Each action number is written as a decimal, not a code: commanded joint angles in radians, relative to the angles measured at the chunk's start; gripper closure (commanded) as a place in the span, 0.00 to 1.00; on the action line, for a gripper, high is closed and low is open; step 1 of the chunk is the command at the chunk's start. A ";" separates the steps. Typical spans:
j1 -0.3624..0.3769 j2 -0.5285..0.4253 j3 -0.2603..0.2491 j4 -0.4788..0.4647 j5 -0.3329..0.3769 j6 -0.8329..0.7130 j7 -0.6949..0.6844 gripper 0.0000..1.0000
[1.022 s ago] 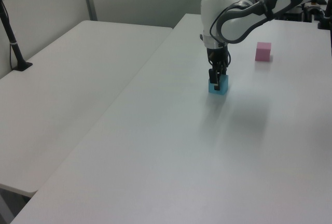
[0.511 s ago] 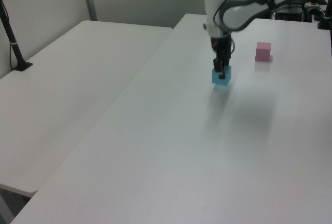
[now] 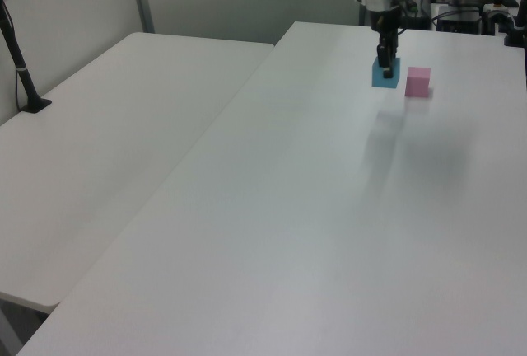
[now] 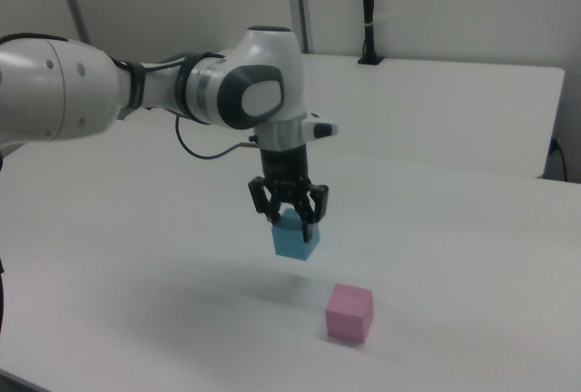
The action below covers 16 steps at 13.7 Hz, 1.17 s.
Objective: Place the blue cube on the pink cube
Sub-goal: 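Carry the light-blue cube over the pink cube, then lower the light-blue cube onto the pink cube and open the gripper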
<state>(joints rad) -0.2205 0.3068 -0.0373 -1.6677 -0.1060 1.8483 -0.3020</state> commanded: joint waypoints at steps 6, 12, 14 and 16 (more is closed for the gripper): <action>-0.172 0.003 0.004 -0.029 -0.061 0.057 -0.184 0.66; -0.186 0.035 0.002 -0.026 -0.075 0.085 -0.180 0.00; -0.189 0.020 -0.001 -0.020 -0.073 0.075 -0.178 0.00; -0.188 -0.020 -0.012 0.003 -0.064 0.051 -0.169 0.00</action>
<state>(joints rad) -0.4058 0.3514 -0.0392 -1.6755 -0.1632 1.9150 -0.4775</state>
